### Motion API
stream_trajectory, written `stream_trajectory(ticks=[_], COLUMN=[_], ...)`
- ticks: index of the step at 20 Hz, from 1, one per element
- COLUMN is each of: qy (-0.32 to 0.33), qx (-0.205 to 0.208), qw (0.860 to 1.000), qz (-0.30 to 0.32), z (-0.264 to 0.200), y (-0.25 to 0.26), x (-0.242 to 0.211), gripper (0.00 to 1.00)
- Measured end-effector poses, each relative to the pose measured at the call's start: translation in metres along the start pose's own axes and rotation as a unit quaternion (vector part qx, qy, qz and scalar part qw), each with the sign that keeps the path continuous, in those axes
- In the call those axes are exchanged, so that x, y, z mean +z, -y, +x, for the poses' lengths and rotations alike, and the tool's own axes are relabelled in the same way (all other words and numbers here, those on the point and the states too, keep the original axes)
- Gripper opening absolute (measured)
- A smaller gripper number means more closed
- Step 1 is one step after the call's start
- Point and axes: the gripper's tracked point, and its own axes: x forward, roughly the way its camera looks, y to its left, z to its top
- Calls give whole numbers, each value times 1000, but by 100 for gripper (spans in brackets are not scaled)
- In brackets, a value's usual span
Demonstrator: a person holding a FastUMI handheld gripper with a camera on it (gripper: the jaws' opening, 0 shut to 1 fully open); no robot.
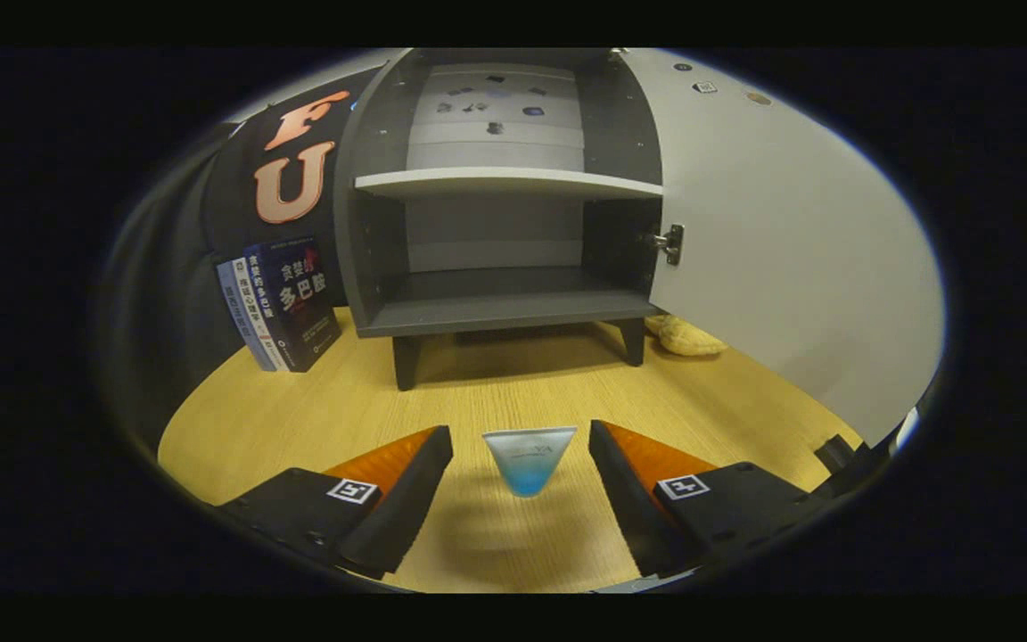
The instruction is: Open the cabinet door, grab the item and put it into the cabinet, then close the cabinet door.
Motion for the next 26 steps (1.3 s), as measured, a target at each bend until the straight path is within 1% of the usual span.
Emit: stream_trajectory(ticks=[1,2,3,4,6,10,14,18,20,23,26], qy=[-9,-14,-16,-19,-33,-23,1,19,30,54,70], qx=[3,-1,2,3,5,12,23,31,44,64,71], qw=[1000,1000,1000,999,999,998,998,999,998,996,995], qz=[9,16,23,27,36,56,55,24,15,0,-16], z=[4,6,7,10,7,-9,-33,-54,-65,-73,-74], y=[0,3,4,3,5,2,-2,-12,-23,-37,-46], x=[-5,-9,-8,-7,-4,39,105,176,211,261,303], gripper=[98,95,72,64,63,63,63,63,63,63,63])
